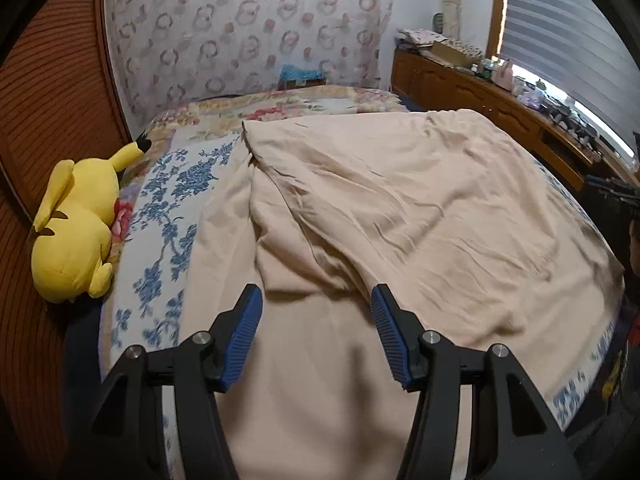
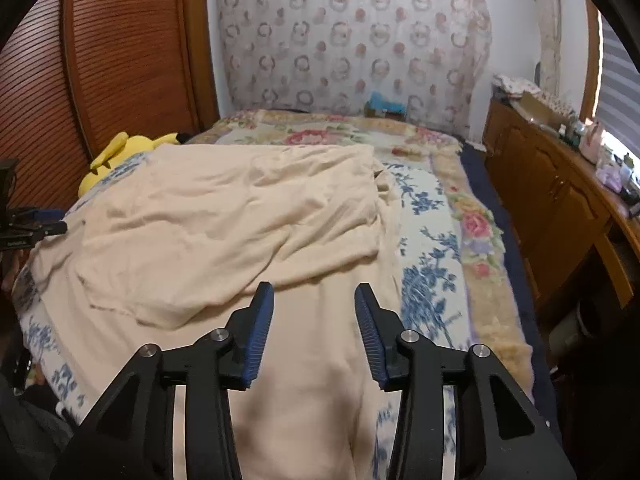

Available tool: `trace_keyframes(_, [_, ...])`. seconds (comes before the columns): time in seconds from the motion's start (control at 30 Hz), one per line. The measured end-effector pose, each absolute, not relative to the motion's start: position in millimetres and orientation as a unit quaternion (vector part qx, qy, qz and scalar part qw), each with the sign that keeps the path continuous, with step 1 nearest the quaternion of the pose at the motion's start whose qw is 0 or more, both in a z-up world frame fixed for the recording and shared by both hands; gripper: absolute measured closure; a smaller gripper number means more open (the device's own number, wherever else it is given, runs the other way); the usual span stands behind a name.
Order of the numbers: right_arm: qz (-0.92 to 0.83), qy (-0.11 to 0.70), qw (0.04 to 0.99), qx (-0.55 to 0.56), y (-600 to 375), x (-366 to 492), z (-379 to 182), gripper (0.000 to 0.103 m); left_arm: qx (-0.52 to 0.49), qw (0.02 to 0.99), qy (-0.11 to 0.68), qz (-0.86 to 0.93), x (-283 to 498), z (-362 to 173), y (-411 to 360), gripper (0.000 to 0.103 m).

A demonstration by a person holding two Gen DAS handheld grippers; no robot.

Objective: Fold small clothes

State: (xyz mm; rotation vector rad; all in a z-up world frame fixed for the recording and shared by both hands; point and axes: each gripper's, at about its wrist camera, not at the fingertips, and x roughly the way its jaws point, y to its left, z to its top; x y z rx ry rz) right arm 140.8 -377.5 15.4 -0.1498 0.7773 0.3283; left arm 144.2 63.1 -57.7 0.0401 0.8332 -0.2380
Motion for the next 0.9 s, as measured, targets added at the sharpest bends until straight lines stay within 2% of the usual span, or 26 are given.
trace_keyframes(0.47, [0.122, 0.447, 0.885, -0.048, -377, 224, -23, 0.057, -0.007, 0.895, 0.434, -0.104, 192, -78, 58, 0.049])
trace_keyframes(0.6, [0.112, 0.457, 0.881, -0.046, -380, 234, -29, 0.057, -0.006, 0.892, 0.436, -0.114, 194, -79, 53, 0.069])
trace_keyframes(0.7, [0.118, 0.46, 0.879, -0.054, -378, 237, -33, 0.058, -0.003, 0.892, 0.434, -0.122, 194, -78, 50, 0.089])
trace_keyframes(0.73, [0.121, 0.459, 0.878, -0.059, -376, 237, -34, 0.062, -0.002, 0.892, 0.434, -0.125, 195, -78, 50, 0.096])
trace_keyframes(0.77, [0.129, 0.458, 0.877, -0.065, -374, 237, -35, 0.075, -0.001, 0.894, 0.43, -0.128, 194, -76, 49, 0.099])
trace_keyframes(0.8, [0.135, 0.456, 0.877, -0.072, -371, 236, -35, 0.083, 0.0, 0.897, 0.423, -0.127, 192, -73, 48, 0.099])
trace_keyframes(0.83, [0.143, 0.45, 0.878, -0.083, -368, 234, -34, 0.096, -0.002, 0.9, 0.416, -0.128, 190, -68, 49, 0.1])
trace_keyframes(0.9, [0.156, 0.426, 0.886, -0.096, -363, 226, -27, 0.098, -0.011, 0.907, 0.401, -0.128, 187, -59, 53, 0.101])
